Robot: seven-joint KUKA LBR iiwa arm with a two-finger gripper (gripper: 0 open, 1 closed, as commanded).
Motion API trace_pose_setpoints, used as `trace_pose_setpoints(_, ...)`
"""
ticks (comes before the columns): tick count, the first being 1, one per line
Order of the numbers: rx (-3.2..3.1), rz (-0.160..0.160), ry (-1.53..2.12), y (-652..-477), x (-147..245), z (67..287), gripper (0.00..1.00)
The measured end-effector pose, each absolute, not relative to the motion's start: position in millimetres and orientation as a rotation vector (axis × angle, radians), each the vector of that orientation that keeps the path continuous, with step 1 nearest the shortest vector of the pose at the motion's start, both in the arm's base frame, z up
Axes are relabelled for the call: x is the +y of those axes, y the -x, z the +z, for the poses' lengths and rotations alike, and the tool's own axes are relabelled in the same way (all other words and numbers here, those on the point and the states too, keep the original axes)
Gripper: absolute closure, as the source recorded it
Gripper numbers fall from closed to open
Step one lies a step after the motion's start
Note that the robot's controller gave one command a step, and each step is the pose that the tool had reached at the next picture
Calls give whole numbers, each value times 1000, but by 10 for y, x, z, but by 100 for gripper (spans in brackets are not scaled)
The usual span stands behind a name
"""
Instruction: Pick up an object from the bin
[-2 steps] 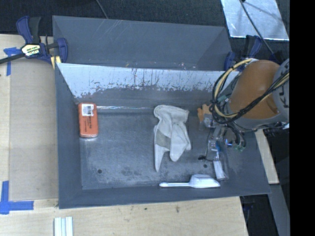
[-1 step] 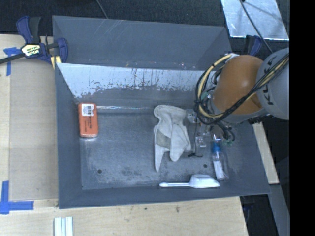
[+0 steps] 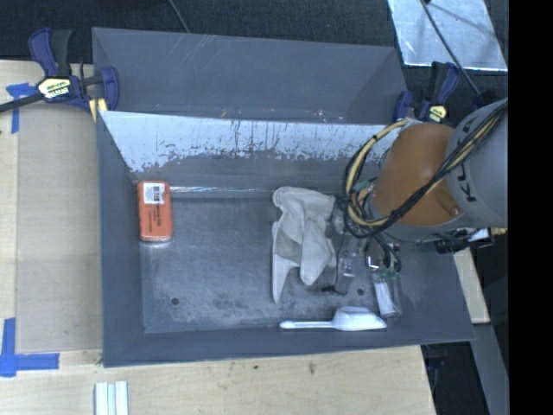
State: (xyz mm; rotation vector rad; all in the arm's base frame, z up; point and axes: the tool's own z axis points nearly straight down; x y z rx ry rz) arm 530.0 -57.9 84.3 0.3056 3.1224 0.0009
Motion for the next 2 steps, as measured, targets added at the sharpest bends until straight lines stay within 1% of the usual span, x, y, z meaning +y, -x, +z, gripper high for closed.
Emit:
trace_pose_setpoints(1,3137,-4,56,-5517,-390,730,100)
trace_pose_setpoints(2,3137,-5,57,-5517,-390,730,100)
